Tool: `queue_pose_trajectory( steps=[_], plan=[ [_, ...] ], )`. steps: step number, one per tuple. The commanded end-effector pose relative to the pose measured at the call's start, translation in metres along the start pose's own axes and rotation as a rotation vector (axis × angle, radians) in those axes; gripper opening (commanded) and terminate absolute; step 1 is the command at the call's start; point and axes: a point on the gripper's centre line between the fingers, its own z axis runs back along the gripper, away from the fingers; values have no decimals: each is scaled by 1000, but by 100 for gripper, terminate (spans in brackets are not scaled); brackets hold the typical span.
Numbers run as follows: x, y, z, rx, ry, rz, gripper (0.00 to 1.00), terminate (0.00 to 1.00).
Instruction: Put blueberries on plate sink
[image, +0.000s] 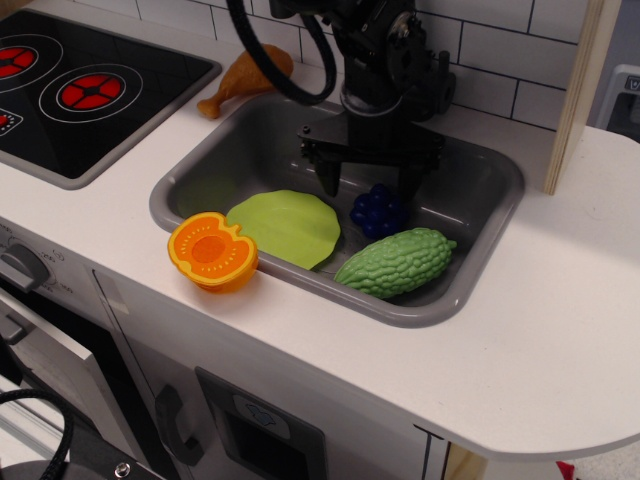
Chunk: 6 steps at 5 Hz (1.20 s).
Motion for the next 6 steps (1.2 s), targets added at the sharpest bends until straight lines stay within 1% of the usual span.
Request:
queue_pose_trajectory(
  steps=[1, 3, 4, 5, 6],
  plan=[
    [8, -12, -8, 36, -45, -8, 100, 0],
    [5, -15, -19, 47, -54, -10, 100, 0],
    [8, -17, -21, 40, -37, 5, 0, 0],
    [10, -16, -20, 38, -53, 12, 0, 0],
    [19, -11, -3, 11, -86, 55, 0, 0]
  ],
)
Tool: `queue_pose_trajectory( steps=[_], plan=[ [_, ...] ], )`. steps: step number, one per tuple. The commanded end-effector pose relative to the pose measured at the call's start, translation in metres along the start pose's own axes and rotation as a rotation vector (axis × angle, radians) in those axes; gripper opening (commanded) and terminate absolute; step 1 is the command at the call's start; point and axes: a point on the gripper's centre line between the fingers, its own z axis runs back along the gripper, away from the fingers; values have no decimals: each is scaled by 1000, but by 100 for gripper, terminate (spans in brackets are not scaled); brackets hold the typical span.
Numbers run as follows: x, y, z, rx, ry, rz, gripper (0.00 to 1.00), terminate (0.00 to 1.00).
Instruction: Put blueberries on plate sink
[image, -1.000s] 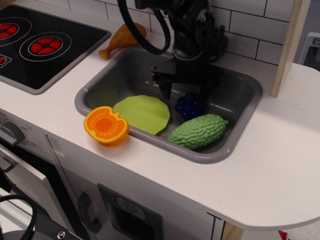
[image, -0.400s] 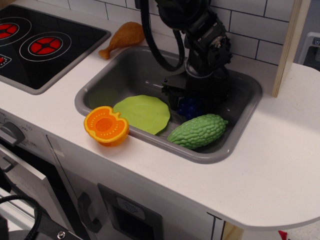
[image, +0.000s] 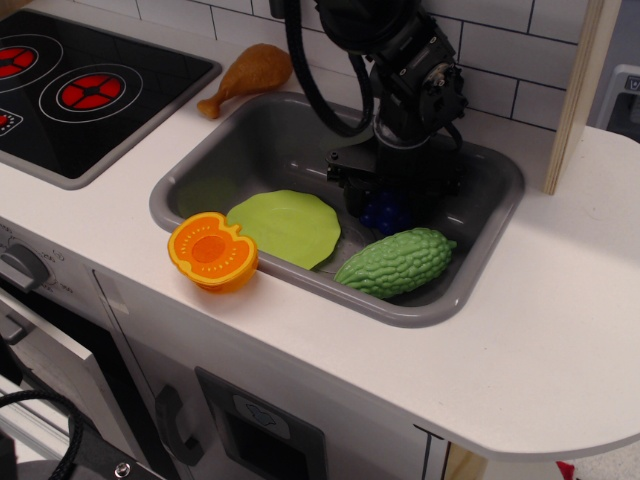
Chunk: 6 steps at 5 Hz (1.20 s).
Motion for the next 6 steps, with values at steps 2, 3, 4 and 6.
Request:
queue_pose_trajectory(
  steps=[2, 3, 4, 6],
  plan=[
    [38, 34, 51, -77, -82, 98, 0, 0],
    [41, 54, 54, -77, -68, 102, 0, 0],
    [34, 71, 50, -61, -43, 72, 0, 0],
    [16, 94, 52, -54, 56, 18, 0, 0]
  ],
)
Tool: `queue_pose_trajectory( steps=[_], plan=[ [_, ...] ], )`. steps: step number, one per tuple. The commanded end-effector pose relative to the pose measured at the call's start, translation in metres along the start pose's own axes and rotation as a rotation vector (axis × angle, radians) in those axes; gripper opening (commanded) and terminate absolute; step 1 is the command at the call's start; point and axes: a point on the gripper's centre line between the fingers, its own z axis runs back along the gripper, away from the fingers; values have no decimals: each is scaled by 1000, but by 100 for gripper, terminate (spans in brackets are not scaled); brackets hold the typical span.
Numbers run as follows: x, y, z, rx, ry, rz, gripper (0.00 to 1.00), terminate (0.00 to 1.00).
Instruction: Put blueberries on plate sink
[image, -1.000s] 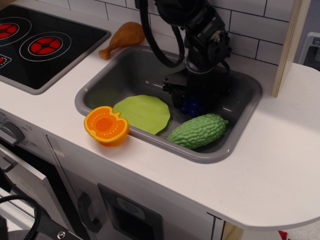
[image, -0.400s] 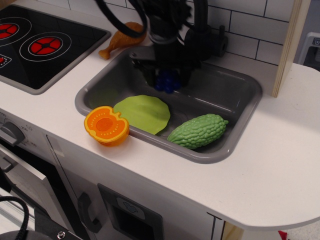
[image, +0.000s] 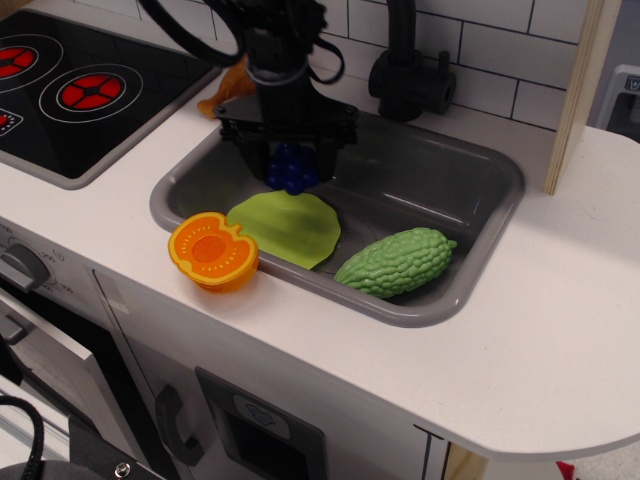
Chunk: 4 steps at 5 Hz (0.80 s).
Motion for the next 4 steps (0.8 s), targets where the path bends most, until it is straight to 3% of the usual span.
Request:
queue_pose_trajectory(
  steps=[1, 4],
  plan=[
    [-1, 14, 13, 22, 4, -46, 0, 0],
    [-5, 17, -9, 105, 11, -36, 0, 0]
  ],
)
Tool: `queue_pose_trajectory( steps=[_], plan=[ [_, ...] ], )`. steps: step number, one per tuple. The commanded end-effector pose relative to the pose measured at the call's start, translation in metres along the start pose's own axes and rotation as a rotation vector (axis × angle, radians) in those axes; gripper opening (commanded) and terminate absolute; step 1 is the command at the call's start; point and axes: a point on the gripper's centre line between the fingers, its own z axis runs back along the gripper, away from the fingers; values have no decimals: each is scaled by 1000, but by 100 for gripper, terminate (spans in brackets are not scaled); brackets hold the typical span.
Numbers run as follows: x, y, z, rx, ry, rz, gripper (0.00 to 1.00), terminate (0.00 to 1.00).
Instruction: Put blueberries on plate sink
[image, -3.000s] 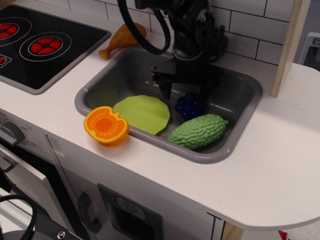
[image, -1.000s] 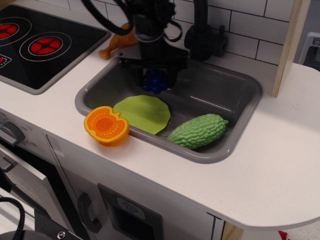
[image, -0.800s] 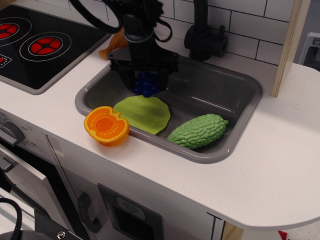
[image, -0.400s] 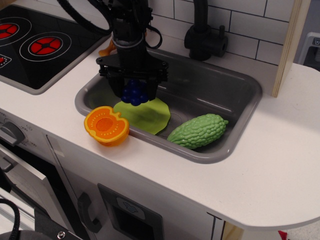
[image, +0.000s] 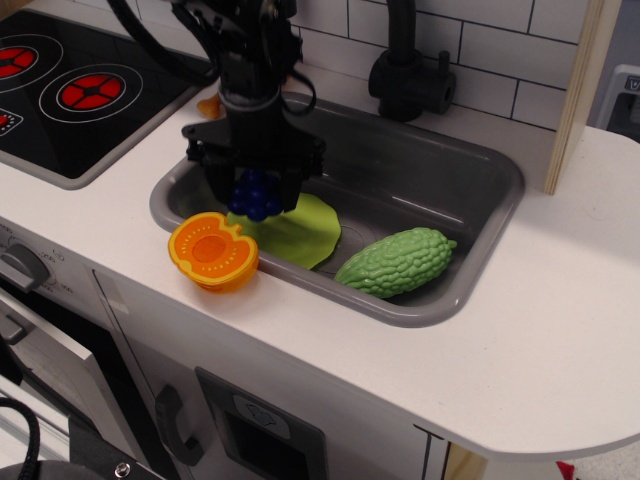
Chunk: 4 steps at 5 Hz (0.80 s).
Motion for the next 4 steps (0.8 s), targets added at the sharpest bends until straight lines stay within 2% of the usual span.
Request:
queue_pose_trajectory(
  steps=[1, 3, 4],
  plan=[
    [17, -2, 11, 28, -47, 19, 100, 0],
    [23, 0, 38, -11, -75, 69, 100, 0],
    [30, -2, 67, -45, -82, 73, 100, 0]
  ],
)
